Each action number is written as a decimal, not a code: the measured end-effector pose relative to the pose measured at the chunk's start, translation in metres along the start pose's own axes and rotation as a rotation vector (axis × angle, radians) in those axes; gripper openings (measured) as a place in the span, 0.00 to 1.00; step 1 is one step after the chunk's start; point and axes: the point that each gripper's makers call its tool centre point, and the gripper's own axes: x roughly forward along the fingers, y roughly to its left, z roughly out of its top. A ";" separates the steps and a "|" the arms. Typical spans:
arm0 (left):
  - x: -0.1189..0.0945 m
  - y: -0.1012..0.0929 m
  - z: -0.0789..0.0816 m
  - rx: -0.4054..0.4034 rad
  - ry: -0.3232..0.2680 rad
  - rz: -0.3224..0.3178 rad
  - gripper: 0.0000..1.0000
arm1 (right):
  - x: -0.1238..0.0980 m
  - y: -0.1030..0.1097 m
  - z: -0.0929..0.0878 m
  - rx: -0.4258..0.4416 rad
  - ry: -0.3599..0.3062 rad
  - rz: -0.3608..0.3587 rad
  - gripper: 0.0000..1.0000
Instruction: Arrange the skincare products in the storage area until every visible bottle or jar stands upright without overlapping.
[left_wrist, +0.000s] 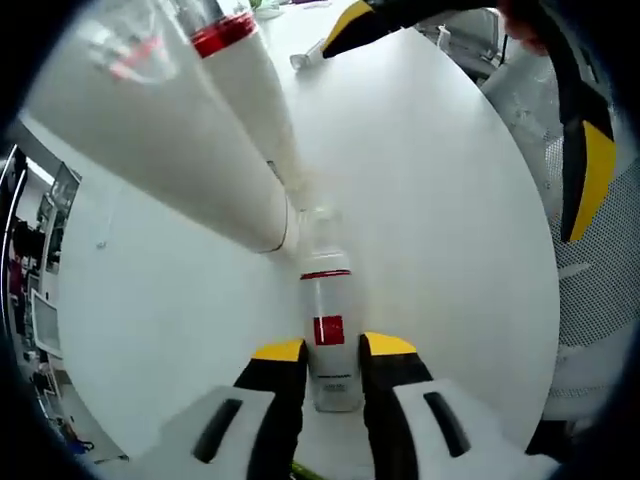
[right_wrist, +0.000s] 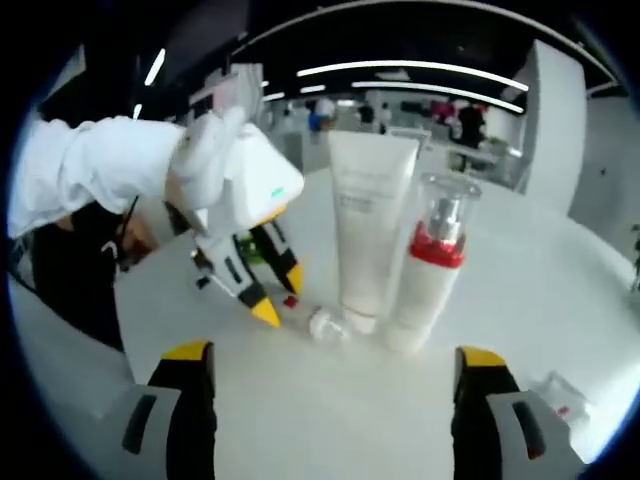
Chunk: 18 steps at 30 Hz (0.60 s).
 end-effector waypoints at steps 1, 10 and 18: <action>0.000 0.000 0.000 0.001 0.000 -0.001 0.26 | -0.002 -0.001 0.002 0.000 -0.008 -0.007 1.00; -0.002 -0.002 -0.001 -0.010 -0.043 0.012 0.24 | -0.026 -0.009 0.011 0.029 -0.056 -0.042 1.00; -0.006 -0.001 0.005 -0.016 -0.073 0.073 0.23 | -0.047 -0.005 0.023 0.076 -0.109 -0.063 1.00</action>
